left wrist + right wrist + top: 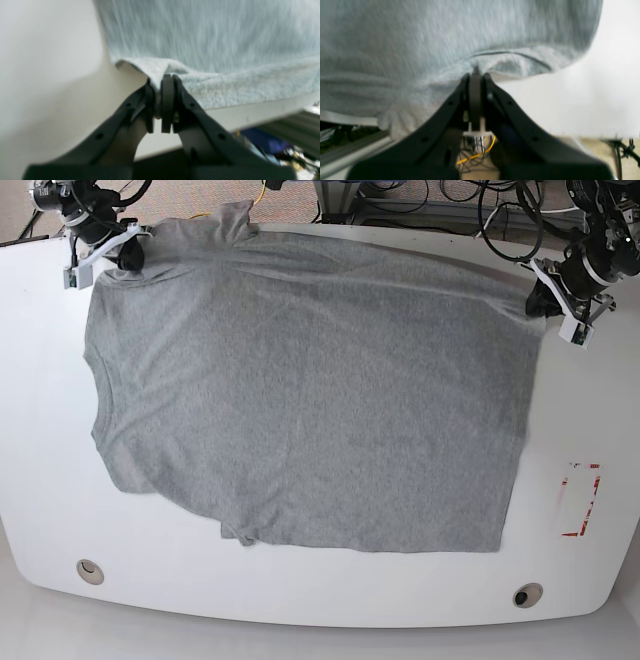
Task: Layout the t-shirt on the table in an organized manner, then fold the t-shirt properly
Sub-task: 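Fold the grasped shoulder edge over the shirt body with both grippers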
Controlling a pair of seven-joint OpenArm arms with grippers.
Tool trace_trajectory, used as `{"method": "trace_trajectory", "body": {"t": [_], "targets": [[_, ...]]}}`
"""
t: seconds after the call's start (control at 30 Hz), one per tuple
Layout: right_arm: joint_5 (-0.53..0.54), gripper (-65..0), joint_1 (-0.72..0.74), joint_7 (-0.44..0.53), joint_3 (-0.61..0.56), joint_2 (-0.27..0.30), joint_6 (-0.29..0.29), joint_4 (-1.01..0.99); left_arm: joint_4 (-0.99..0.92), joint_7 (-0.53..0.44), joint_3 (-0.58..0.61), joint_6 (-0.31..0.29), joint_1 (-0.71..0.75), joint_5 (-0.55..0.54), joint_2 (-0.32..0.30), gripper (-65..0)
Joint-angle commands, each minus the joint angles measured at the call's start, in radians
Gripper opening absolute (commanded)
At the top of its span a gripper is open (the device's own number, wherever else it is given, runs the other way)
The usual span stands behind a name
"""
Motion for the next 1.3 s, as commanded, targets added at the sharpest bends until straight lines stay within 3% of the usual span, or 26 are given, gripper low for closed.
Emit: {"method": "trace_trajectory", "body": {"t": [0.0, 0.43, 0.73, 1.27], "targets": [[0.014, -65.0, 0.020, 0.013, 0.006, 0.014, 0.002, 0.009, 0.016, -0.015, -0.001, -0.002, -0.024, -0.011, -0.011, -63.3], [0.008, -65.0, 0.122, 0.012, 0.003, 0.018, 0.002, 0.009, 0.015, -0.015, 0.062, 0.093, -0.147, -0.011, -0.011, -63.2], [0.008, -65.0, 0.215, 0.012, 0.000, 0.075, 0.002, -0.072, -0.008, -0.015, 0.117, 0.175, -0.239, -0.011, -0.011, -63.1], [0.008, -65.0, 0.343, 0.013, -0.001, 0.144, 0.002, -0.195, -0.206, -0.015, 0.122, 0.185, -0.389, -0.011, -0.011, -62.9]]}}
